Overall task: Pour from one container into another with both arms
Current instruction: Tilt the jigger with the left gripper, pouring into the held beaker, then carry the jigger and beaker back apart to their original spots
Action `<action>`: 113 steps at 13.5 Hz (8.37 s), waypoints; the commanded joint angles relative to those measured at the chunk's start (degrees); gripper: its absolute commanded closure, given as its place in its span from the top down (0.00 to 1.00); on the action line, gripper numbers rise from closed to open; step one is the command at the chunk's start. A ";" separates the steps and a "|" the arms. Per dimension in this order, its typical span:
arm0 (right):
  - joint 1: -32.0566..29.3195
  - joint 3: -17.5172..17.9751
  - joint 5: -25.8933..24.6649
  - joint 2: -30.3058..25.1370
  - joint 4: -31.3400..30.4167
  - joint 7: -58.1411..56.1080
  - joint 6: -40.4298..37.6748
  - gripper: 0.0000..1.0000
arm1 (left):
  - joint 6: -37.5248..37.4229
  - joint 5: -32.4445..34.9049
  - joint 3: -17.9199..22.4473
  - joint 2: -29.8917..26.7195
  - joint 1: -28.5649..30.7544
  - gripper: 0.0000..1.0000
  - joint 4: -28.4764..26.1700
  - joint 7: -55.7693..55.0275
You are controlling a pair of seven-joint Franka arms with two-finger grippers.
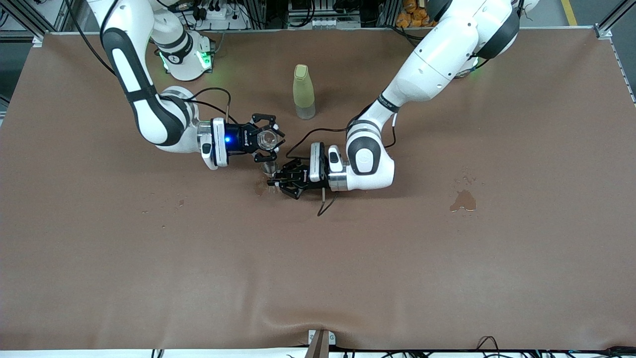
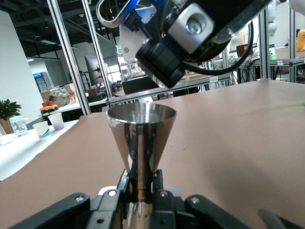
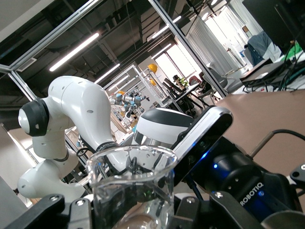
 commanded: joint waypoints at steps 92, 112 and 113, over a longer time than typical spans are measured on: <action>-5.35 -2.04 -9.65 -2.21 1.73 39.03 -6.37 0.00 | -1.00 -1.48 -2.38 -5.45 6.19 0.00 -11.52 -10.03; -38.32 -1.87 -42.45 13.51 20.46 -32.88 -18.33 0.00 | -37.73 41.12 -2.29 -21.72 55.75 0.00 -26.56 -13.98; -39.20 -1.87 -43.50 15.00 21.16 -35.70 -18.33 0.00 | -38.61 41.84 -2.29 -21.20 57.25 0.00 -26.65 -14.15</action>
